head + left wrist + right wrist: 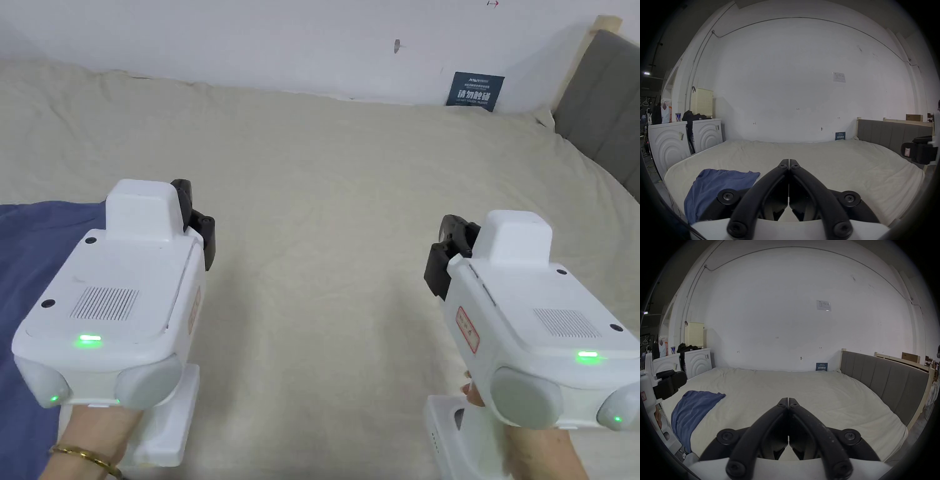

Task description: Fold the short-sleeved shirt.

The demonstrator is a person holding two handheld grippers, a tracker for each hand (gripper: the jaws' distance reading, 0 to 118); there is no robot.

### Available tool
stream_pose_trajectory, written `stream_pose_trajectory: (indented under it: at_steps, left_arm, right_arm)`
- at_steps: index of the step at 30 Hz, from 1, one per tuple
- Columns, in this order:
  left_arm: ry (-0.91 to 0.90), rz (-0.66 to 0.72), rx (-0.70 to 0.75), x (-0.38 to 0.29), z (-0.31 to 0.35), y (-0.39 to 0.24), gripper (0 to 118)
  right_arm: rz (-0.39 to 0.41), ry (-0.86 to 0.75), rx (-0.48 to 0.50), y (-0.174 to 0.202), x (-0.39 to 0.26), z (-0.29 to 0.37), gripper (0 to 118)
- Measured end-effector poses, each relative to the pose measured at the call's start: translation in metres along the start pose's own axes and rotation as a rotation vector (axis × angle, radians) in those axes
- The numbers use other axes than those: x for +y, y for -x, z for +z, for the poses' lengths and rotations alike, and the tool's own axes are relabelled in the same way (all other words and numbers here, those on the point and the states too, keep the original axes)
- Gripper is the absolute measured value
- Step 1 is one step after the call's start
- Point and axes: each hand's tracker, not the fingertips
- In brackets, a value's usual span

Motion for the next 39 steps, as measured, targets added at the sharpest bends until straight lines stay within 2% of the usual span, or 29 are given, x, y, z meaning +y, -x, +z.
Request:
stream_pose_trajectory:
  at_steps: [11, 16, 34, 39]
  left_arm:
    - [0.001, -0.011, 0.001, 0.000, 0.002, -0.003, 0]
    - [-0.004, -0.009, 0.020, 0.001, 0.008, 0.005, 0]
    - [-0.002, -0.007, 0.400, -0.002, 0.079, 0.120, 0]
    - [0.011, -0.002, 0.488, -0.007, 0.098, 0.145, 0]
  right_arm:
    - [0.001, 0.013, 0.003, -0.003, -0.001, 0.001, 1]
    - [0.013, 0.012, 0.036, 0.006, 0.004, -0.001, 1]
    - [0.097, -0.046, 0.414, 0.141, 0.026, -0.023, 1]
    - [0.124, -0.053, 0.487, 0.174, 0.025, -0.020, 1]
